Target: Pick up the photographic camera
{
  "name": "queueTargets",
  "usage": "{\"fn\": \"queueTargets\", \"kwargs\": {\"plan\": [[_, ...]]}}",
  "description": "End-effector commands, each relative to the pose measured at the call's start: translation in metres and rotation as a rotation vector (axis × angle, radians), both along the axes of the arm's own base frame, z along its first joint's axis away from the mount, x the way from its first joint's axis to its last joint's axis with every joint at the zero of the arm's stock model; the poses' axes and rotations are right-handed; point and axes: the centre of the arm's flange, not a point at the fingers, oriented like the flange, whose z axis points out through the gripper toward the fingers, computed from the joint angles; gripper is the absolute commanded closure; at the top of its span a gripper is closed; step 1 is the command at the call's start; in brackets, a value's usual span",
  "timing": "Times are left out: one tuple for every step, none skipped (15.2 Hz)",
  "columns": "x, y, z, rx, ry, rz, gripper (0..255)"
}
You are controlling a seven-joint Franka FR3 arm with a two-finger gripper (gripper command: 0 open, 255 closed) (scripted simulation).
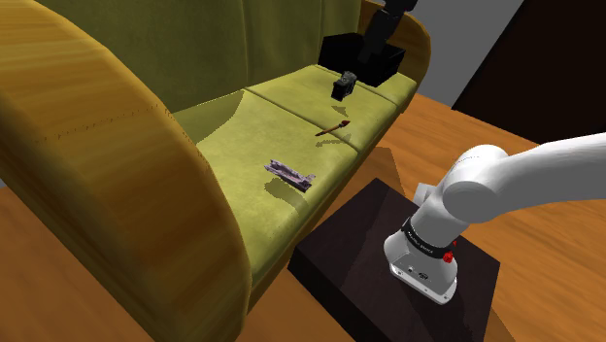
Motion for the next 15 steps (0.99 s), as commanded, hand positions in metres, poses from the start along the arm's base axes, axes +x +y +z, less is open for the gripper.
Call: {"fn": "queueTargets", "kwargs": {"plan": [[0.0, 0.0, 0.0, 0.0, 0.0, 0.0, 0], [0.013, -0.005, -0.003, 0.005, 0.005, -0.032, 0], [0.025, -0.011, -0.006, 0.01, 0.01, -0.064, 0], [0.037, -0.017, -0.009, 0.015, 0.015, -0.096, 0], [0.049, -0.024, -0.013, 0.02, 0.02, -0.129, 0], [0.061, -0.031, -0.016, 0.025, 0.025, -0.161, 0], [0.072, -0.038, -0.019, 0.031, 0.031, -0.193, 0], [0.084, -0.046, -0.023, 0.036, 0.036, -0.225, 0], [0.095, -0.053, -0.027, 0.041, 0.041, -0.257, 0], [0.105, -0.062, -0.03, 0.046, 0.046, -0.289, 0], [0.116, -0.07, -0.034, 0.051, 0.051, -0.321, 0], [0.126, -0.079, -0.038, 0.056, 0.056, -0.354, 0], [0.136, -0.088, -0.042, 0.061, 0.061, -0.386, 0], [0.145, -0.098, -0.046, 0.066, 0.066, -0.418, 0], [0.154, -0.108, -0.051, 0.071, 0.071, -0.45, 0]]}}
